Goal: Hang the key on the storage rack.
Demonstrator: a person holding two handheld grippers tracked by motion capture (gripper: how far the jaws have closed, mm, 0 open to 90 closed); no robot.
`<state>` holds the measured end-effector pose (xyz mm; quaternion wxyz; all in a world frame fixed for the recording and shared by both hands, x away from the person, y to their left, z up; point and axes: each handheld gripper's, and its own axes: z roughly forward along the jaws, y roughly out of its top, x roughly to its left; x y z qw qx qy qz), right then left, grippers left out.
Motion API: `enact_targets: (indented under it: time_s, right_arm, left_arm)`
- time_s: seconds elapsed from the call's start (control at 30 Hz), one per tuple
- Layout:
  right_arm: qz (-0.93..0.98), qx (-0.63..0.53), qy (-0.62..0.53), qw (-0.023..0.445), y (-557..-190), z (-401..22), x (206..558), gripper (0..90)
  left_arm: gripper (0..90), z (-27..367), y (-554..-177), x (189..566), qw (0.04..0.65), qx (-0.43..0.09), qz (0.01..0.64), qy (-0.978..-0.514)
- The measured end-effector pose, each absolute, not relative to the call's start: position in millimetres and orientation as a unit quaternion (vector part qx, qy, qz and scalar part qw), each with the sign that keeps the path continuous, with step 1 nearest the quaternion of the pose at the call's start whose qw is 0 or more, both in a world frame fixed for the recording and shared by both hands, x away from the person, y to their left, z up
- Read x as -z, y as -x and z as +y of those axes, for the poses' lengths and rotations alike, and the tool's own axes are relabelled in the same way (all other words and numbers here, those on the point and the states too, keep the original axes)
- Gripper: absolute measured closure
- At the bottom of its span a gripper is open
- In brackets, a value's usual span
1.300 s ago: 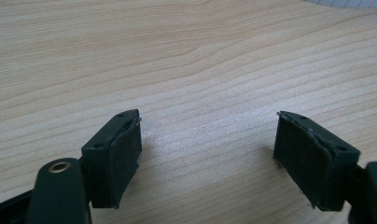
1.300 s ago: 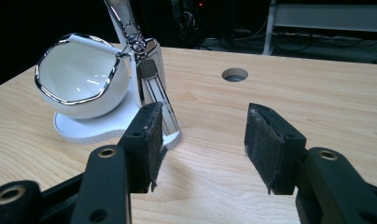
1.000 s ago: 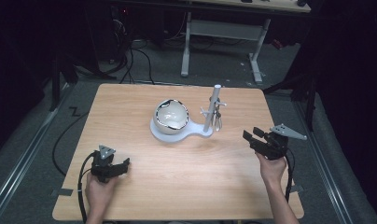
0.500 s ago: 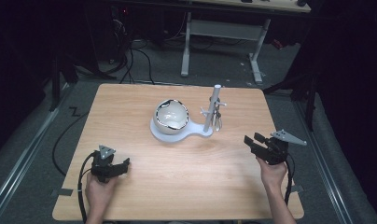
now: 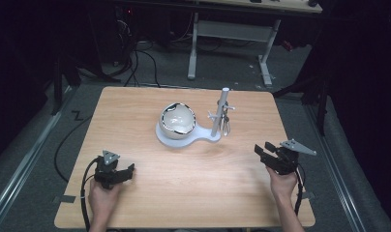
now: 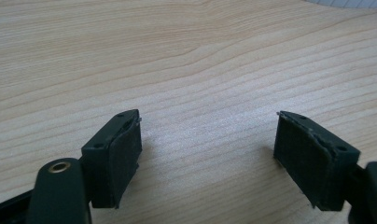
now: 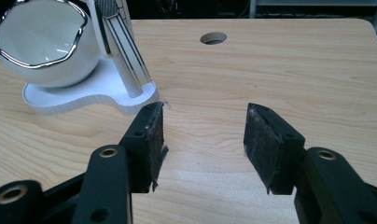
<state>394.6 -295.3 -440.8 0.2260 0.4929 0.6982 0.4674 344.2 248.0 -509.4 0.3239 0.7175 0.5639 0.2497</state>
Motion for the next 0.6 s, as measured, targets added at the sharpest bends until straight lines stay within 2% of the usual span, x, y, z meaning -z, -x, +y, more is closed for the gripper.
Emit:
enact_targets:
  time_s: [0.6]
  right_arm:
    - [0.708, -0.432, -0.515, 0.217, -398.4, -297.3, 465.5, 47.9]
  left_arm:
    - [23.6, 247.9, -344.2, 509.4, 0.324, -0.250, 0.564, -0.717]
